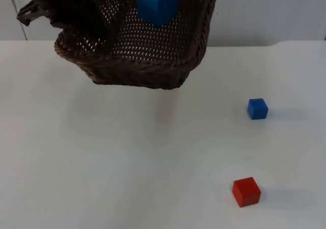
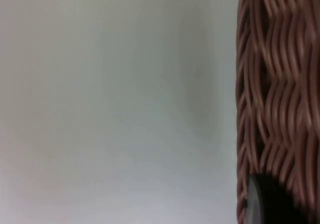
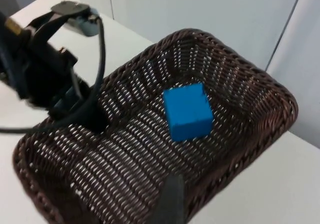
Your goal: Pick up the basket with the left hand and place the largest block into the basket with the right hand.
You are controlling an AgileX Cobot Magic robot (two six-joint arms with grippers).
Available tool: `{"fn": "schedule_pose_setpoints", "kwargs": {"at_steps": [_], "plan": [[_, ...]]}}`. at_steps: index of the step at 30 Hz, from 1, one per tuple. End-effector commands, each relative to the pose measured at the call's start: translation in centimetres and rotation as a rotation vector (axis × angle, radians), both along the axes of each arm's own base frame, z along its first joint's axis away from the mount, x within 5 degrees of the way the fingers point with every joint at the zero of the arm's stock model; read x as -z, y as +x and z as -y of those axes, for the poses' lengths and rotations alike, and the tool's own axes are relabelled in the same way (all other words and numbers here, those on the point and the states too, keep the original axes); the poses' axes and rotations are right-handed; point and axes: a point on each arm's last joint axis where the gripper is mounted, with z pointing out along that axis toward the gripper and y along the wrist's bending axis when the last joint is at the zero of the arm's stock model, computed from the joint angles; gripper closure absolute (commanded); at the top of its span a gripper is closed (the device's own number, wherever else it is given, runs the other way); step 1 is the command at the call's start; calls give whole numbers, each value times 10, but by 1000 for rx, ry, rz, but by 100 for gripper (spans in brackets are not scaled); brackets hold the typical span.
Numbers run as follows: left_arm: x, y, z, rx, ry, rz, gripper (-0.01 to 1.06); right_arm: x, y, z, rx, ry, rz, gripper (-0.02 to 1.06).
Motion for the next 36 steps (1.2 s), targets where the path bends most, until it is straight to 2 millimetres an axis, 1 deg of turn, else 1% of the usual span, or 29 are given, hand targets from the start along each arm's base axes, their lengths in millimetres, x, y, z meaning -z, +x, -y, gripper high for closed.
{"fn": "schedule_pose_setpoints", "kwargs": {"at_steps": [1, 3, 4, 6, 7, 9, 10, 15, 18, 21, 22, 23, 29, 30, 32, 34, 36], "plan": [[-2, 3, 1, -18, -28, 26, 105, 1, -10, 6, -3, 36, 36, 33], [5, 7, 1, -30, -23, 26, 105, 5, -22, 15, -5, 58, 56, 33], [5, 7, 1, -30, -23, 26, 105, 5, -22, 15, -5, 58, 56, 33], [12, 10, 1, -31, -21, 23, 105, 12, -33, 23, -6, 62, 49, 33], [19, 13, 1, -37, -18, 14, 105, 12, -38, 26, -6, 65, 53, 33], [26, 15, 1, -42, -17, 2, 105, 15, -45, 32, -7, 69, 58, 33], [26, 15, 1, -42, -17, 2, 105, 15, -45, 32, -7, 69, 58, 33], [54, 20, 4, -41, -12, -47, 105, 10, -63, 44, -10, 118, 92, 33], [62, 22, 7, -24, -12, -45, 105, 9, -69, 49, -10, 125, 102, 33], [76, 24, 15, -16, -20, -58, 105, 8, -80, 58, -11, 136, 117, 33], [76, 24, 15, -16, -20, -58, 105, 8, -80, 58, -11, 136, 117, 33], [81, 25, 17, -13, -15, -60, 105, 9, -84, 60, -11, 137, 118, 33], [105, 24, 40, 23, 9, -54, 105, 8, -109, 79, -13, 161, 156, 33], [105, 24, 40, 23, 9, -54, 105, 8, -109, 79, -13, 161, 156, 33], [110, 24, 43, 22, 12, -54, 105, 7, -119, 87, -14, 173, 172, 33], [120, 24, 49, 22, 15, -64, 105, 6, -132, 97, -14, 192, 200, 33], [122, 24, 50, 16, 11, -67, 105, 6, -133, 98, -14, 193, 203, 33]]}}
